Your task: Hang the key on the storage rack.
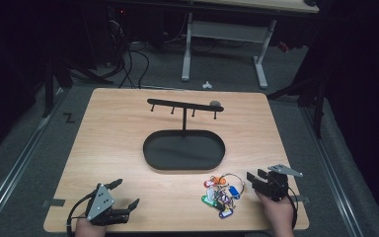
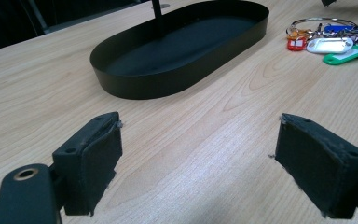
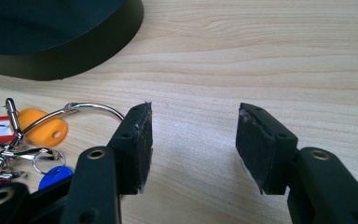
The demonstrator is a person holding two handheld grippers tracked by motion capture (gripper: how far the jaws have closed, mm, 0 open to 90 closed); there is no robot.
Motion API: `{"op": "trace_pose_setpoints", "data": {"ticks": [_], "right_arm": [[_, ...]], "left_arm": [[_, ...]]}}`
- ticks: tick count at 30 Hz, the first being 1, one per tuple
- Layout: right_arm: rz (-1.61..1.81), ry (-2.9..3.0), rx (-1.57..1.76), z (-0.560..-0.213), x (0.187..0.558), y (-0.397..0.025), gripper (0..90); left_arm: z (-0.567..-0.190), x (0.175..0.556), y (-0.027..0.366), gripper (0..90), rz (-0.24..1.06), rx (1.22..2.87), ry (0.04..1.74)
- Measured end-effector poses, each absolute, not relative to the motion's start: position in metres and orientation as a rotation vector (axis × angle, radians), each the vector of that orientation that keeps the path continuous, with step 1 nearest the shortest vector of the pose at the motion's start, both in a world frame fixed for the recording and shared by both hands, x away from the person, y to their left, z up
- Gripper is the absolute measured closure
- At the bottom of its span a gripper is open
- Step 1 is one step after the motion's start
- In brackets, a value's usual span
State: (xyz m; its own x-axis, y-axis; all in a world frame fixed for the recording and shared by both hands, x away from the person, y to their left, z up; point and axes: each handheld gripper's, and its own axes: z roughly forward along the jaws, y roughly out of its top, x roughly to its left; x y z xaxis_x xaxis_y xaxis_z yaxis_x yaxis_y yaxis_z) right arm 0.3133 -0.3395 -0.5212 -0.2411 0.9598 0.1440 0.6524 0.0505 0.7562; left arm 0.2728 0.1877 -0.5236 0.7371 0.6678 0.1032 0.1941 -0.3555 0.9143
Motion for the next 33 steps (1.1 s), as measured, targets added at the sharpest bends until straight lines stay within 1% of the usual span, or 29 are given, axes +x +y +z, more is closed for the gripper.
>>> {"op": "trace_pose_setpoints", "data": {"ticks": [22,33], "right_arm": [[1.043,1.982,1.606,-0.525,0.316,-0.334,44.5],[1.043,2.029,1.580,-0.526,0.317,-0.325,44.3]], "left_arm": [[-0.524,0.272,0.187,15.0,0.577,1.913,0.659],[-0.524,0.272,0.187,15.0,0.576,1.916,0.659]]}}
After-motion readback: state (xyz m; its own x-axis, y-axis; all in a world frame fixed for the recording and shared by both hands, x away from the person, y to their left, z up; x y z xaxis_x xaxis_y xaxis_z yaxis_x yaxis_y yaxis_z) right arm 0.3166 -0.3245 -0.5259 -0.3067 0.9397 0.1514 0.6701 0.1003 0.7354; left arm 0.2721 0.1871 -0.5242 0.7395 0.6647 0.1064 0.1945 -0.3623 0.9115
